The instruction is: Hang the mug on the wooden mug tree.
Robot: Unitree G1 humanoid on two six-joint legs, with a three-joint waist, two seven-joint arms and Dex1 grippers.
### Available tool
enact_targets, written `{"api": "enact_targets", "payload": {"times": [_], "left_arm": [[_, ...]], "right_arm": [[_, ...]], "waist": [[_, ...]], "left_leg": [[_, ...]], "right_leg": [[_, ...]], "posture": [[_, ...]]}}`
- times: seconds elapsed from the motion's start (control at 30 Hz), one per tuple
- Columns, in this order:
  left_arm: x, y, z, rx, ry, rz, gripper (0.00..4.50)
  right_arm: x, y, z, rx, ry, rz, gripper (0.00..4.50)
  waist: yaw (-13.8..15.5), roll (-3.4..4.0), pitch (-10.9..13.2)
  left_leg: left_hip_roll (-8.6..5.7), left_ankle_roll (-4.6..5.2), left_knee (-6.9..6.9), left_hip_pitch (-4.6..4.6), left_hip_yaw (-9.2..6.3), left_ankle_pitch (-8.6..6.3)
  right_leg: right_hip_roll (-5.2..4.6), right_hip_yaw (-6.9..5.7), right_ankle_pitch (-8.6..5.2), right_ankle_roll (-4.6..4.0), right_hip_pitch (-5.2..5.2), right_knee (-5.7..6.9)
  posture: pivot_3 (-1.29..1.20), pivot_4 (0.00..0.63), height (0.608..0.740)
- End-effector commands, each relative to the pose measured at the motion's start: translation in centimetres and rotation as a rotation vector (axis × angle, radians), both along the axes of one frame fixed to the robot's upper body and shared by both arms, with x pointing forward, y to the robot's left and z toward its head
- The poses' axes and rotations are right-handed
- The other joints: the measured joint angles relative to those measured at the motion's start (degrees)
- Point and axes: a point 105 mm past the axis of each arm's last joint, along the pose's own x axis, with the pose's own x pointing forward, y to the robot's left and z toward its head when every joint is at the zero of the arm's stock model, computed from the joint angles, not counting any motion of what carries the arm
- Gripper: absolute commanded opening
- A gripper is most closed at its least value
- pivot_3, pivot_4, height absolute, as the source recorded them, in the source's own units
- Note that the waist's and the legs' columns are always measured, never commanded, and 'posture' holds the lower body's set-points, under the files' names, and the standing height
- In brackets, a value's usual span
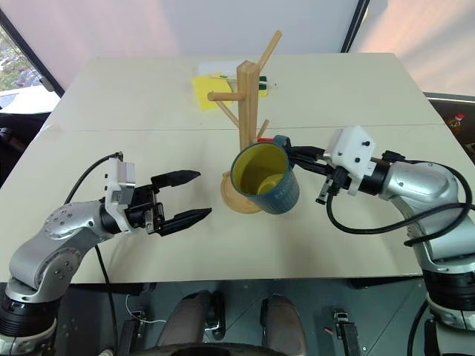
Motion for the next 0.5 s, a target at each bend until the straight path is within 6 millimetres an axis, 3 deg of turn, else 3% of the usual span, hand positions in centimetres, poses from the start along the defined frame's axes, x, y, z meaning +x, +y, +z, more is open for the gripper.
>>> {"api": "enact_targets", "payload": {"times": [0.03, 0.13, 0.23, 0.4, 0.5], "left_arm": [[-0.5, 0.1, 1.4, -0.007, -0.049, -0.006, 4.50], [-0.6, 0.0, 1.5, -0.006, -0.052, -0.004, 4.50], [-0.5, 0.0, 1.6, -0.007, -0.056, 0.001, 4.50], [-0.4, 0.1, 1.6, -0.010, -0.055, 0.010, 4.50], [0.0, 0.4, 1.6, -0.014, -0.047, 0.036, 4.50]], "right_arm": [[0.3, 0.2, 0.9, -0.003, -0.051, 0.008, 0.05], [0.6, 0.1, 1.1, 0.001, -0.060, 0.003, 0.05], [0.7, 0.1, 1.5, 0.018, -0.060, 0.001, 0.85], [0.8, -0.9, 2.1, 0.024, -0.100, -0.043, 3.31], [1.1, -2.8, 2.5, 0.082, -0.098, -0.117, 3.31]], "waist": [[0.0, 0.00, 0.0], [0.0, -0.02, 0.0], [0.0, -0.03, 0.0], [0.0, -0.03, 0.0], [0.1, -0.04, 0.0]], "left_leg": [[0.00, -0.01, 0.00, 0.00, 0.00, 0.00], [-0.01, -0.02, 0.00, 0.00, 0.00, 0.01], [-0.02, -0.02, 0.02, 0.00, 0.00, 0.02], [-0.02, -0.02, 0.04, 0.00, 0.00, 0.02], [-0.02, -0.02, 0.03, 0.00, 0.00, 0.02]], "right_leg": [[0.00, 0.00, 0.00, 0.00, 0.00, 0.00], [0.00, 0.00, 0.00, 0.00, 0.01, 0.00], [0.00, 0.00, 0.00, 0.00, 0.02, 0.00], [0.00, -0.01, 0.00, 0.00, 0.03, 0.00], [0.00, -0.01, 0.00, 0.00, 0.03, 0.00]], "posture": [[0.00, 0.150, 0.730], [0.00, 0.150, 0.730], [0.00, 0.150, 0.730], [0.00, 0.150, 0.730], [0.00, 0.150, 0.730]]}}
